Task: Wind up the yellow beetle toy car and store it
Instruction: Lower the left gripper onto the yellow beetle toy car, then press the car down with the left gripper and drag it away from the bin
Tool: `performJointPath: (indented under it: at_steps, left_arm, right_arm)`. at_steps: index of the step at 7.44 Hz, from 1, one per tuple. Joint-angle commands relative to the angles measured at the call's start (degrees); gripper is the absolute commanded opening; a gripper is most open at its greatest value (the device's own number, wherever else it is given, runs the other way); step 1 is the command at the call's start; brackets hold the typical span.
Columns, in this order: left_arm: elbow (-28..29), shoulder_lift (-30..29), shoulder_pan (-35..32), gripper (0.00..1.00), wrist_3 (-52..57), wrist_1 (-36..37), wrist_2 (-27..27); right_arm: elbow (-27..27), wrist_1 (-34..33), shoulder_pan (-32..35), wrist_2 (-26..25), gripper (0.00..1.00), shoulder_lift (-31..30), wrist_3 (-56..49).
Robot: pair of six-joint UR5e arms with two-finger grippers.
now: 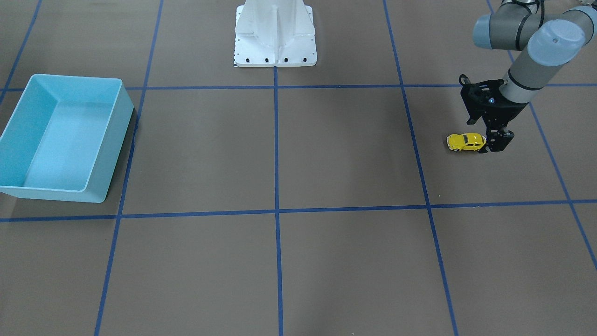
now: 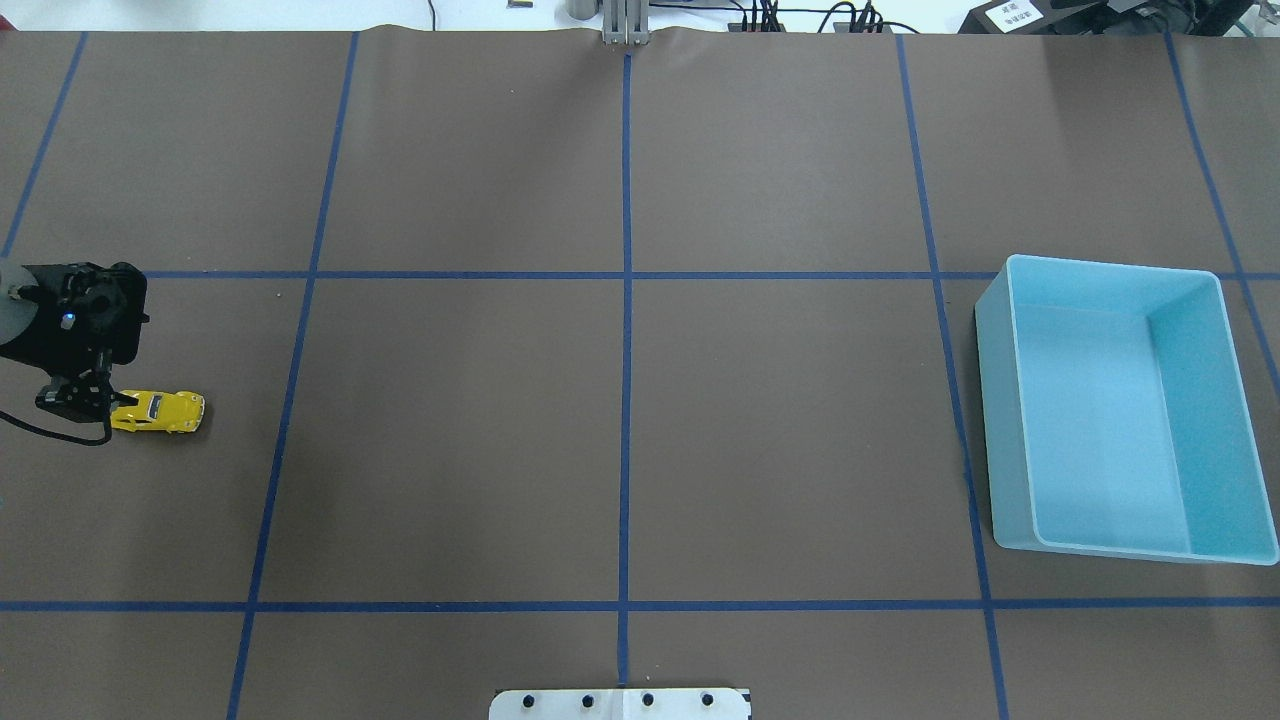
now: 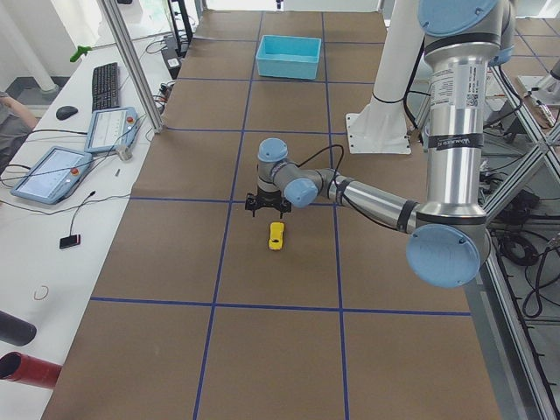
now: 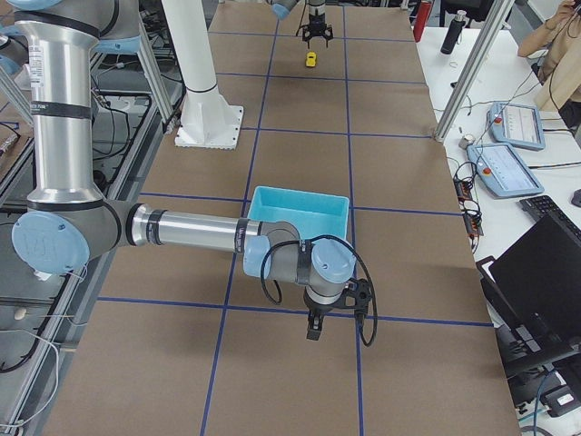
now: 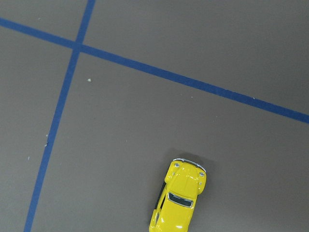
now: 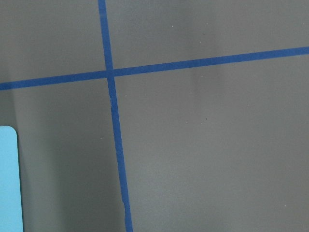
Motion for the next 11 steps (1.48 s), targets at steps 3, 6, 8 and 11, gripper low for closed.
performJointPath:
  at_steps: [3,6,8,11]
  left_arm:
    - [3.87,0.01,2.09,1.0,1.1,-0.97,-1.89]
    - [6.17,-0.87,2.26,1.0,0.84,-1.06,-1.89]
    - [6.61,-0.96,3.14,1.0,0.57,-1.15,-1.8]
    - [7.58,-1.75,3.14,1.0,0.66,-1.15,-1.8]
  right_arm:
    - [-0.14,0.28,0.0,-0.21,1.0,-0.01,-0.07]
    - [-0.49,0.28,-0.26,-0.38,1.0,2.35,0.02]
    - [-0.85,-0.34,-0.88,-0.38,1.0,3.41,0.02]
    - [-1.54,-0.34,-0.88,-0.38,1.0,3.42,0.02]
